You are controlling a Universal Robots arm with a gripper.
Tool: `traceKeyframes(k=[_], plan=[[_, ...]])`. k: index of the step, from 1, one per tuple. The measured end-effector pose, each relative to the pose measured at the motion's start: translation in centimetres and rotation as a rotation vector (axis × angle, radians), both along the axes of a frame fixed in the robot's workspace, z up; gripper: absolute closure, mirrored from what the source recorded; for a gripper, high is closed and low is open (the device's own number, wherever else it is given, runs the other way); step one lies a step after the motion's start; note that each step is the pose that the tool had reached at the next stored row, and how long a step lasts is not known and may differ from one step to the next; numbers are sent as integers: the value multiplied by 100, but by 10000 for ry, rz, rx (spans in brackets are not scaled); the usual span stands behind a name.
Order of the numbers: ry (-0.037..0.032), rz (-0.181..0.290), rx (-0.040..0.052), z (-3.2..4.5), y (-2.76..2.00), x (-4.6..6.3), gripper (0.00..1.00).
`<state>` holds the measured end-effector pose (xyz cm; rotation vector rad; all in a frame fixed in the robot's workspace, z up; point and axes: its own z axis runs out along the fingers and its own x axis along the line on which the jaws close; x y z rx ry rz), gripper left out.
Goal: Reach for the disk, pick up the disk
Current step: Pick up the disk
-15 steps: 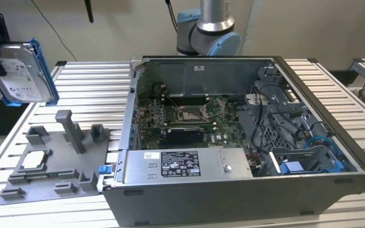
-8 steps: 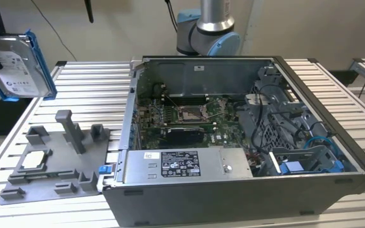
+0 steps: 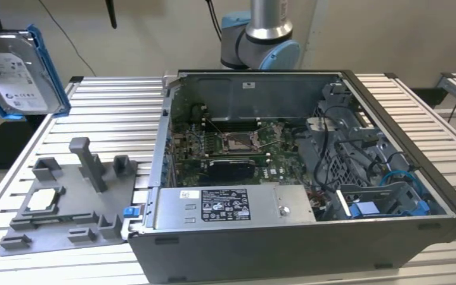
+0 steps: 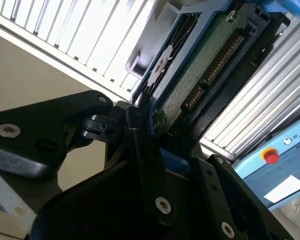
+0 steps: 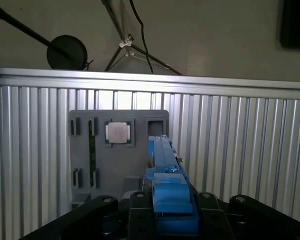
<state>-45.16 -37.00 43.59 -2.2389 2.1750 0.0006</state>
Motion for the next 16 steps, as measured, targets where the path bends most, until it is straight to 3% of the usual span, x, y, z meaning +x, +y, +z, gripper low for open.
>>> traceKeyframes(k=[6,16], plan=[[1,0,-1,269,0,-1,100],[2,0,-1,629,0,0,100]])
